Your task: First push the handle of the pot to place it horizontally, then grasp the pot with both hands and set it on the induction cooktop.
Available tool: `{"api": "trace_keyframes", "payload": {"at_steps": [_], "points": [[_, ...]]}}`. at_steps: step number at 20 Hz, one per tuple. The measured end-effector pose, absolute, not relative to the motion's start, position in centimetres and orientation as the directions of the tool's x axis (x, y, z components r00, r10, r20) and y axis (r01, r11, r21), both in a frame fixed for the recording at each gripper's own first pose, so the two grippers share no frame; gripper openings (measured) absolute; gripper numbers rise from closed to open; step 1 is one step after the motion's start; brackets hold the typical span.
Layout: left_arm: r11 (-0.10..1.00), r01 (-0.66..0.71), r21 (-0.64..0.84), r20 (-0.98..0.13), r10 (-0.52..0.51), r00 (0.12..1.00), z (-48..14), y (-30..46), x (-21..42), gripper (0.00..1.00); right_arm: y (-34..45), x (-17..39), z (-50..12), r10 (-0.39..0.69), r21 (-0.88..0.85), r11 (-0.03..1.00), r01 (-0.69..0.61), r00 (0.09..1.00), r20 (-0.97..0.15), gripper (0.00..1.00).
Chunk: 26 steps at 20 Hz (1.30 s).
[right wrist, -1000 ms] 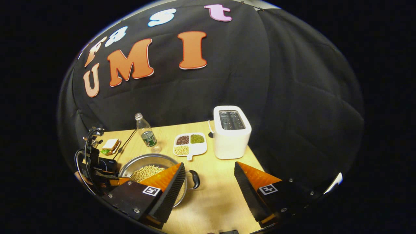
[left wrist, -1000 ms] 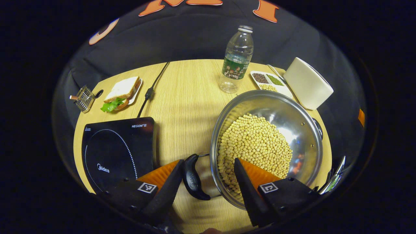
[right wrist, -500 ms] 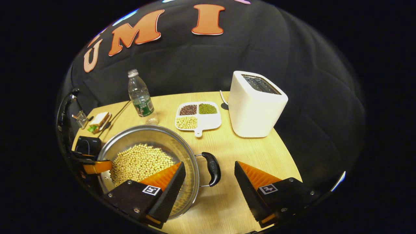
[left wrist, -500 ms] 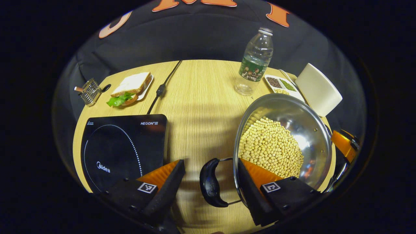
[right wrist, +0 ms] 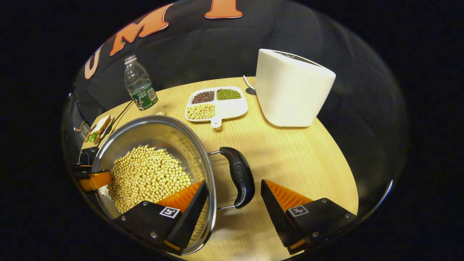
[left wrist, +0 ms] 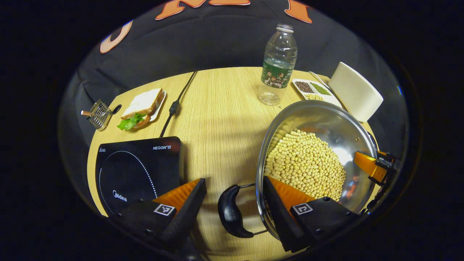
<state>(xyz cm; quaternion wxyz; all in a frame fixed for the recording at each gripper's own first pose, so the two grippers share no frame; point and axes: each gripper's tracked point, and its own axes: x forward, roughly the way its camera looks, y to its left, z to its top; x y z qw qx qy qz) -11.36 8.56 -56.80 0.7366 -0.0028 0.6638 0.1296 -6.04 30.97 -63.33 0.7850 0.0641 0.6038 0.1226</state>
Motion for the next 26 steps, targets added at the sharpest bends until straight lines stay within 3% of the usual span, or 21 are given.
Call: {"api": "trace_keyframes", "payload": {"at_steps": [3, 4, 5, 6, 7, 9, 10, 12, 16, 17, 18, 20, 23, 26], "points": [[0.967, -0.218, 0.133, -0.983, 0.156, 0.093, -57.6, 7.9, -11.2, 0.97, 32.4, -6.6, -64.1, 0.32, 0.307, 0.947, -0.095, 0.2, -0.926, 0.87], [0.967, -0.221, 0.124, -0.984, 0.148, 0.095, -57.7, 7.7, -11.1, 0.88, 32.8, -6.7, -64.1, 0.335, 0.325, 0.942, -0.086, 0.187, -0.923, 0.81], [0.968, -0.221, 0.117, -0.985, 0.141, 0.097, -57.9, 7.4, -11.0, 0.86, 33.2, -6.8, -64.2, 0.342, 0.331, 0.94, -0.085, 0.185, -0.921, 0.77], [0.969, -0.214, 0.124, -0.984, 0.147, 0.097, -58.0, 7.5, -11.0, 0.8, 33.2, -6.8, -64.1, 0.34, 0.329, 0.94, -0.089, 0.188, -0.921, 0.67], [0.969, -0.211, 0.125, -0.984, 0.149, 0.1, -58.0, 7.6, -10.9, 0.75, 33.3, -6.9, -64.1, 0.345, 0.335, 0.939, -0.082, 0.191, -0.919, 0.66], [0.969, -0.217, 0.12, -0.983, 0.146, 0.11, -57.7, 7.6, -10.7, 0.76, 34.4, -7.3, -63.6, 0.375, 0.379, 0.925, -0.017, 0.193, -0.907, 0.58], [0.969, -0.215, 0.123, -0.982, 0.15, 0.111, -57.7, 7.6, -10.7, 0.72, 34.5, -7.3, -63.6, 0.363, 0.369, 0.93, -0.009, 0.206, -0.909, 0.33], [0.97, -0.209, 0.126, -0.982, 0.152, 0.113, -57.9, 7.8, -10.5, 0.73, 34.2, -7.3, -63.5, 0.349, 0.354, 0.935, -0.019, 0.221, -0.911, 0.23], [0.97, -0.215, 0.115, -0.983, 0.142, 0.116, -57.9, 7.7, -10.4, 0.72, 33.7, -7.1, -63.4, 0.335, 0.323, 0.942, -0.089, 0.25, -0.908, 0.24], [0.969, -0.219, 0.111, -0.983, 0.139, 0.117, -57.9, 7.7, -10.4, 0.72, 33.4, -7.3, -63.4, 0.323, 0.304, 0.946, -0.112, 0.254, -0.912, 0.29], [0.97, -0.22, 0.107, -0.984, 0.135, 0.118, -57.9, 7.6, -10.4, 0.72, 33.1, -7.5, -63.3, 0.323, 0.3, 0.945, -0.127, 0.247, -0.913, 0.41], [0.97, -0.223, 0.101, -0.984, 0.13, 0.12, -57.9, 7.6, -10.3, 0.72, 32.3, -7.2, -63.2, 0.32, 0.3, 0.947, -0.114, 0.25, -0.914, 0.55], [0.971, -0.22, 0.098, -0.985, 0.126, 0.12, -57.9, 7.6, -10.4, 0.72, 31.2, -5.2, -62.8, 0.327, 0.328, 0.943, -0.046, 0.288, -0.9, 0.67], [0.972, -0.215, 0.092, -0.986, 0.119, 0.117, -57.9, 7.6, -10.3, 0.7, 31.1, -5.0, -63.0, 0.345, 0.335, 0.939, -0.084, 0.26, -0.902, 0.78]]}}
